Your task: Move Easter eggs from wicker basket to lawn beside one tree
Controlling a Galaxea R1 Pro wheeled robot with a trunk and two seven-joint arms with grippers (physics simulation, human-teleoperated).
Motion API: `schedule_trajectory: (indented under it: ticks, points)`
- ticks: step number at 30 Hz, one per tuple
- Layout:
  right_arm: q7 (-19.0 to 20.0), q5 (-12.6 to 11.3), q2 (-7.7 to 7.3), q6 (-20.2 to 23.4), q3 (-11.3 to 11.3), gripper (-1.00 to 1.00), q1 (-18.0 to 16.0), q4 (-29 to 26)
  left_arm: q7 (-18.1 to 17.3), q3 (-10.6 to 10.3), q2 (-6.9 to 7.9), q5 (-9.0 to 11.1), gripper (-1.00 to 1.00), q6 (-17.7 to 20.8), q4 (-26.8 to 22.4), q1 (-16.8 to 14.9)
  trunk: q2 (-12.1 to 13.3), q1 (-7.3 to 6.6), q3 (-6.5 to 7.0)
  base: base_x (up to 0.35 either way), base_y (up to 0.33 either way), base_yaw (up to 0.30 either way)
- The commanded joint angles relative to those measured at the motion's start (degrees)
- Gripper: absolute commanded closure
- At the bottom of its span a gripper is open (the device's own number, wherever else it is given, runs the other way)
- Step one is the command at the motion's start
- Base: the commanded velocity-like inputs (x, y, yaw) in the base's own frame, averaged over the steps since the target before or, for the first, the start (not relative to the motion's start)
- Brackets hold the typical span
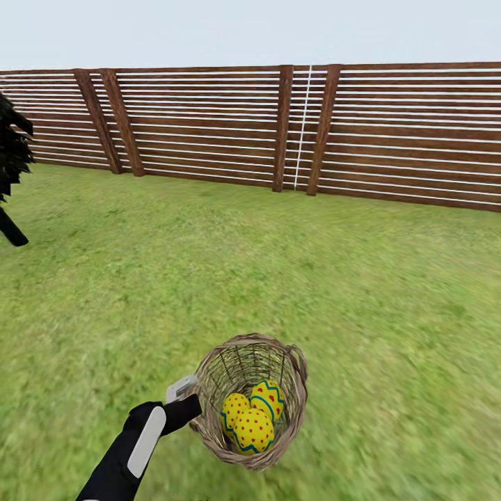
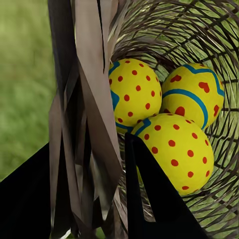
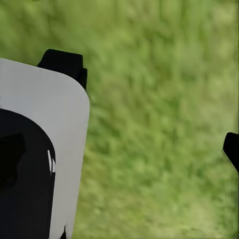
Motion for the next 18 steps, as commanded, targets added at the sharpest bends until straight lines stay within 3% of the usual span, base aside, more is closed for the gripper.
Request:
schedule_trajectory:
  ticks: [1,18]
  points:
    - [0.1,0.4,-0.06,-0.4,-0.5,-1.00,-0.1,0.2,0.4,0.1,-0.06,1.2,1.00,0.2,-0.1,0.0,0.0,-0.01,-0.04,0.000,0.000,0.291]
    - [0.1,0.4,0.02,-0.4,-0.5,-1.00,-0.1,0.3,0.4,0.1,-0.06,1.2,1.00,0.2,-0.1,0.0,0.0,-0.01,-0.04,0.000,0.000,0.291]
